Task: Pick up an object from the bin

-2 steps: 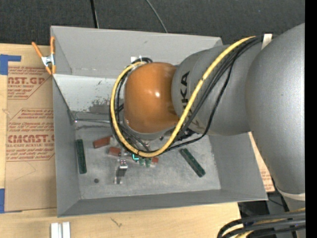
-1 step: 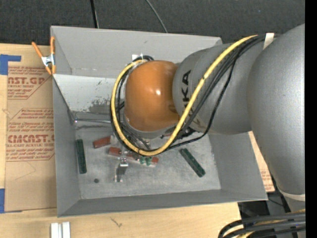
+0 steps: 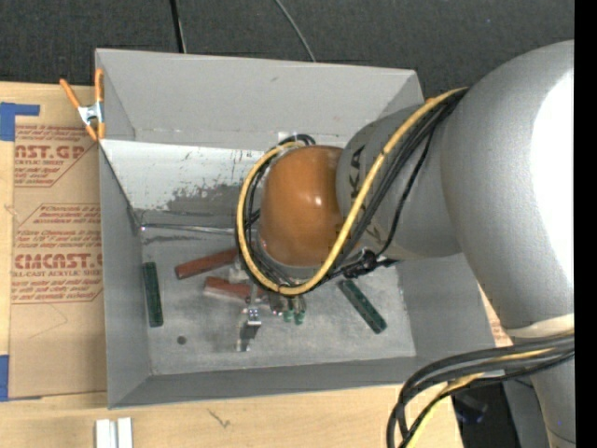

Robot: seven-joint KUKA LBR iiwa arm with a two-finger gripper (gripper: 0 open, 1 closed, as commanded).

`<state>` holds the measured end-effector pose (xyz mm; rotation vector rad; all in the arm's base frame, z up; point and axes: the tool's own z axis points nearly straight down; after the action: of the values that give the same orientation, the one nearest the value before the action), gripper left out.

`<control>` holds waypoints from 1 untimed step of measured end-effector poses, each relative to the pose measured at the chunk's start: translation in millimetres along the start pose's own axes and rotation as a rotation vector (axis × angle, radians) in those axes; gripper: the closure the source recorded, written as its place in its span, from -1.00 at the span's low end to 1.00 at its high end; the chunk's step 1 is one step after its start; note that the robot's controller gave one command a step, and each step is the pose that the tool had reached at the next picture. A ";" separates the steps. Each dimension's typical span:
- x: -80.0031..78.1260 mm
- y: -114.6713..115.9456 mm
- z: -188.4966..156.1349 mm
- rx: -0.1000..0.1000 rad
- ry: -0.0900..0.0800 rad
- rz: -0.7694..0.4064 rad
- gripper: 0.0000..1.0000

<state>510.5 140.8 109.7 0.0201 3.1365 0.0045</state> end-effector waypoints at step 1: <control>-7.4 -13.7 18.5 -0.004 -0.004 -0.005 -1.00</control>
Offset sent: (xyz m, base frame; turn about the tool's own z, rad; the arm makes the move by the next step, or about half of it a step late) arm 0.0064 -0.0284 -0.0022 0.0503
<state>517.8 127.0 91.3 0.0120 3.1328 0.0104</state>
